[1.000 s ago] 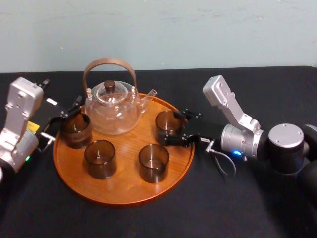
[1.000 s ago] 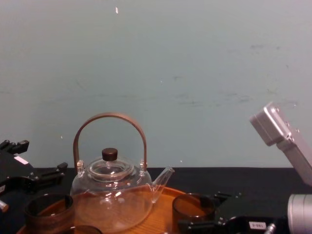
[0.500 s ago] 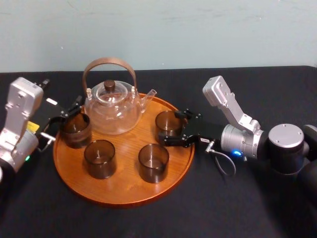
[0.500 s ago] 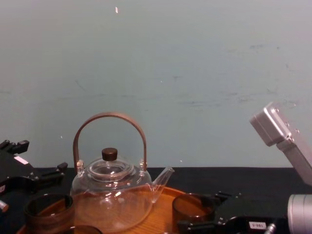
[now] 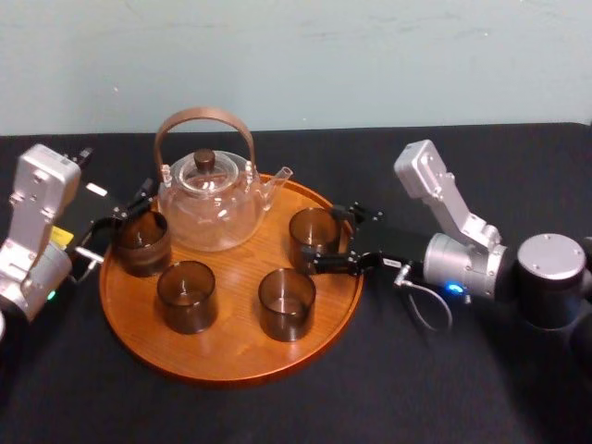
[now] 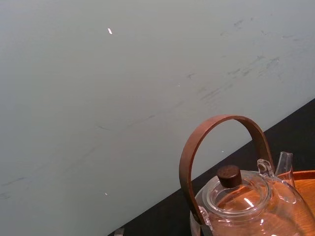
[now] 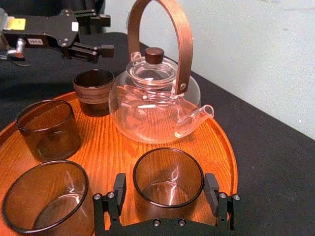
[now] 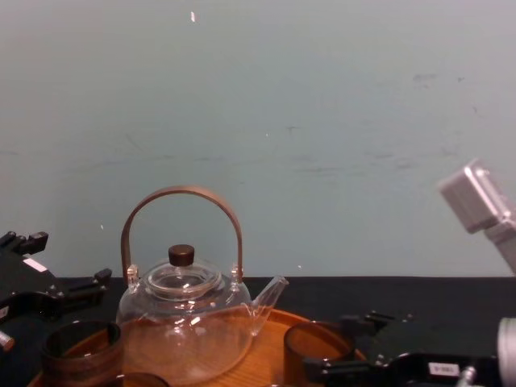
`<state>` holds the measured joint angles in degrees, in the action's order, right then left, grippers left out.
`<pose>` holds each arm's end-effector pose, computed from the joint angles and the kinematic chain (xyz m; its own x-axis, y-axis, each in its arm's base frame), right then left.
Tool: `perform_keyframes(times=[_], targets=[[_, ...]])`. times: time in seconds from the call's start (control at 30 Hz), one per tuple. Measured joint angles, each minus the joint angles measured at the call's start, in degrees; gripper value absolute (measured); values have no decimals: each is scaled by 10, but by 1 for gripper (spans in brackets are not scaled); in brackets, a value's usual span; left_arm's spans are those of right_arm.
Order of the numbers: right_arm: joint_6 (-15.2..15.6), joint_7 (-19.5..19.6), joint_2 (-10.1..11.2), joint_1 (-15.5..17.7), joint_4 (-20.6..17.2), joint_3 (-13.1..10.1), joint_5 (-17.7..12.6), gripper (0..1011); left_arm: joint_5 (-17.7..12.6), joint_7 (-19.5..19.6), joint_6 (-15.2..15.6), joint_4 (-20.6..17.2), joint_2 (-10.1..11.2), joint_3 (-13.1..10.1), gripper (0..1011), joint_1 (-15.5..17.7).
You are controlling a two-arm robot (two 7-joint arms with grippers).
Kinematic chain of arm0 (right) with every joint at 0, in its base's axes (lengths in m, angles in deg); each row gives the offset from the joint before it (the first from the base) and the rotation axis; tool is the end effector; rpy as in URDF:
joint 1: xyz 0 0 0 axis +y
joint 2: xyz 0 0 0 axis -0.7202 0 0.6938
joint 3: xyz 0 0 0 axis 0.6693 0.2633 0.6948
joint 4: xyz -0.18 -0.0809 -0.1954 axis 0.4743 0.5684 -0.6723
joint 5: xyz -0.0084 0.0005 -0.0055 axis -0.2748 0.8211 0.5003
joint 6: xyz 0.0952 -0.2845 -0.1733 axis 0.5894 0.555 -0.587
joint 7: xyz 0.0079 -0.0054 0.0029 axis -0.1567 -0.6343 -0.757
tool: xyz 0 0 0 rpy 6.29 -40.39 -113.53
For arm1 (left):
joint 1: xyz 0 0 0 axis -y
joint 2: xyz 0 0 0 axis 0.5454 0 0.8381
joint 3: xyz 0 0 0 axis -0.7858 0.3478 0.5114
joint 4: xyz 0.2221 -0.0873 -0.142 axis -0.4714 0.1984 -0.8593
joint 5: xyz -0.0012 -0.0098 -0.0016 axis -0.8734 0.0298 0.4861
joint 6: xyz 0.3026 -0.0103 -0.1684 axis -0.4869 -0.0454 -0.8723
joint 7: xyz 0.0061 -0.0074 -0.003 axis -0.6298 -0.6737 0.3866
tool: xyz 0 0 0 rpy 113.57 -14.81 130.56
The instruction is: Pick up the glass from the table and place it on the tray.
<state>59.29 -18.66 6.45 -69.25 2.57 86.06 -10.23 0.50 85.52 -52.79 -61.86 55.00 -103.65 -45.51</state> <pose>0.4532 0.0011 -0.3062 0.8312 -0.5531 0.0566 0.5443 0.7887 -0.2857 0.3918 0.0655 -0.2994 0.2922 0.8803 0.3738 -0.9553 0.2873 0.0702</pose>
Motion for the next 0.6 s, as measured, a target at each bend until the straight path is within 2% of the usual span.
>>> perform_keyframes(times=[0.13, 0.6], targets=[[2, -2, 13, 13, -22, -7, -9, 1002, 0, 0, 0, 0, 0, 0, 1001, 0], [-6, -4, 87, 84, -130, -46, -55, 1002, 0, 0, 0, 0, 0, 0, 1001, 0]])
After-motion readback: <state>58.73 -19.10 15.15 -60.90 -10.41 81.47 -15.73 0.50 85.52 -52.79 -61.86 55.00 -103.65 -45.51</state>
